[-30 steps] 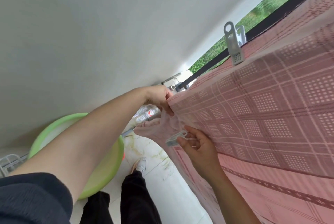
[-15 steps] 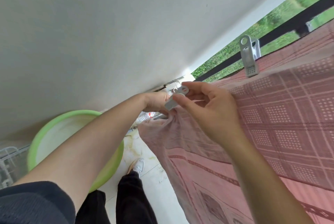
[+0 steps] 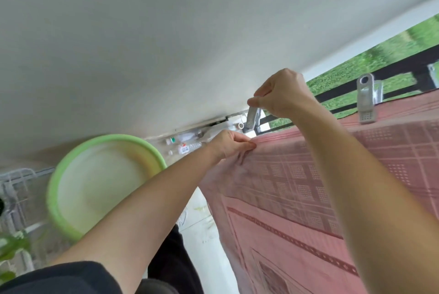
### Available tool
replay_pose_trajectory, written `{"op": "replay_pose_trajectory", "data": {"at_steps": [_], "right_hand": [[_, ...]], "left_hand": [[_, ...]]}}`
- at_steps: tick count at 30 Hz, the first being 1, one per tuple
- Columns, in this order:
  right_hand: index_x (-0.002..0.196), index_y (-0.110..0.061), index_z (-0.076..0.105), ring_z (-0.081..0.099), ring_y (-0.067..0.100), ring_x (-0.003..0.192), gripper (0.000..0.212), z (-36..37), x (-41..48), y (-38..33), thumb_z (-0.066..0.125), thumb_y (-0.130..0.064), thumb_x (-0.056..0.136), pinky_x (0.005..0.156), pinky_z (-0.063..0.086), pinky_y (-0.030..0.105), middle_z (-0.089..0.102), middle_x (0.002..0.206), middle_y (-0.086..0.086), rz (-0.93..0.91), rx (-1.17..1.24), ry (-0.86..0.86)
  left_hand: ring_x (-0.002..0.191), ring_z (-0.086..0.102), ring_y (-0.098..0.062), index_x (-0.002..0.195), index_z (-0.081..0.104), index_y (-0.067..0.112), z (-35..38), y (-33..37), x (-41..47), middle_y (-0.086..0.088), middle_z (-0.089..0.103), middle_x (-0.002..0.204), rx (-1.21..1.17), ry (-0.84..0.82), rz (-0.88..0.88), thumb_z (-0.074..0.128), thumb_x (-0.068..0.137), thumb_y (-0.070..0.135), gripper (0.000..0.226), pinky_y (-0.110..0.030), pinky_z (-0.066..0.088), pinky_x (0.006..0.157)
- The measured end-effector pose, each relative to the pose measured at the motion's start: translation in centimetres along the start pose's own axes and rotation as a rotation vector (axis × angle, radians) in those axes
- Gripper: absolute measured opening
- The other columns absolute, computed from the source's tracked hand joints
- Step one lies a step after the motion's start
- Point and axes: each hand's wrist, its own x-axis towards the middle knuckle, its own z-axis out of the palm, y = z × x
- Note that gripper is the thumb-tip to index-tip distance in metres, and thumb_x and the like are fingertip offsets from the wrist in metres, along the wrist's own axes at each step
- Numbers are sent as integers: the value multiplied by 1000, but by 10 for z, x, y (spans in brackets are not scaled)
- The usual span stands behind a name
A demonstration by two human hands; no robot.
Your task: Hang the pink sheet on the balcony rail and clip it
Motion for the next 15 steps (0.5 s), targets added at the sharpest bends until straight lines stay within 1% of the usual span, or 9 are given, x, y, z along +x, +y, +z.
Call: {"op": "replay_pose_trajectory", "data": {"at_steps": [1, 2, 4, 6, 7, 9, 11, 13, 15], "right_hand": [[88, -12, 78, 65, 13, 67, 21, 2, 5, 2, 86, -26, 75, 76, 61, 35, 74, 83, 4, 18, -26, -23], [87, -11, 78, 67, 14, 70, 20, 5, 9, 4, 87, -24, 74, 77, 61, 35, 73, 81, 4, 30, -55, -50], [88, -8, 78, 71, 19, 82, 22, 14, 15, 7, 87, -22, 73, 81, 60, 37, 74, 84, 6, 40, -122, -108], [93, -7, 77, 71, 21, 88, 25, 22, 18, 11, 86, -21, 75, 83, 59, 37, 75, 91, 7, 36, -209, -164], [97, -7, 76, 70, 22, 89, 26, 26, 19, 12, 85, -21, 76, 84, 59, 36, 74, 95, 8, 29, -249, -194], [104, -6, 73, 67, 25, 92, 30, 31, 21, 13, 81, -20, 79, 82, 55, 33, 72, 103, 11, 10, -320, -256], [107, -8, 73, 68, 27, 97, 30, 33, 21, 13, 79, -22, 82, 82, 54, 32, 72, 107, 12, -18, -376, -300], [105, -11, 75, 70, 23, 95, 27, 35, 21, 13, 79, -27, 83, 87, 57, 36, 74, 105, 9, -48, -387, -342], [107, -8, 74, 69, 26, 95, 32, 38, 22, 16, 78, -30, 84, 89, 57, 40, 74, 104, 11, -68, -385, -362]], "left_hand": [[72, 64, 1, 88, 79, 22, -1, 0, 1, 8, 75, 78, 17, 13, 23, 81, 77, 31, 15, -16, 45, 74], [78, 66, 1, 90, 79, 19, -1, 0, 1, 6, 76, 84, 20, 21, 34, 82, 76, 30, 18, -14, 46, 77], [86, 67, -5, 92, 79, 16, -2, -1, 0, 0, 76, 91, 16, 25, 50, 81, 76, 28, 20, -19, 48, 83], [91, 68, -13, 96, 78, 12, -1, -1, 0, -6, 76, 96, 10, 12, 66, 79, 79, 25, 21, -27, 49, 91], [91, 67, -14, 97, 78, 11, -1, -1, -1, -7, 76, 97, 5, 2, 73, 78, 80, 24, 21, -27, 49, 92], [87, 66, -8, 100, 78, 12, -1, -1, -1, -5, 76, 97, 19, -3, 87, 77, 81, 24, 22, -19, 49, 85], [81, 65, -1, 100, 78, 13, -1, 0, -2, 0, 76, 94, 32, -2, 85, 77, 82, 23, 21, -10, 47, 76], [79, 64, 1, 101, 77, 13, -1, 1, -4, 1, 75, 93, 33, -2, 77, 76, 83, 22, 21, -8, 46, 74], [80, 63, 0, 102, 77, 13, 0, 2, -5, 1, 75, 93, 30, -7, 83, 75, 84, 21, 20, -11, 46, 77]]}}
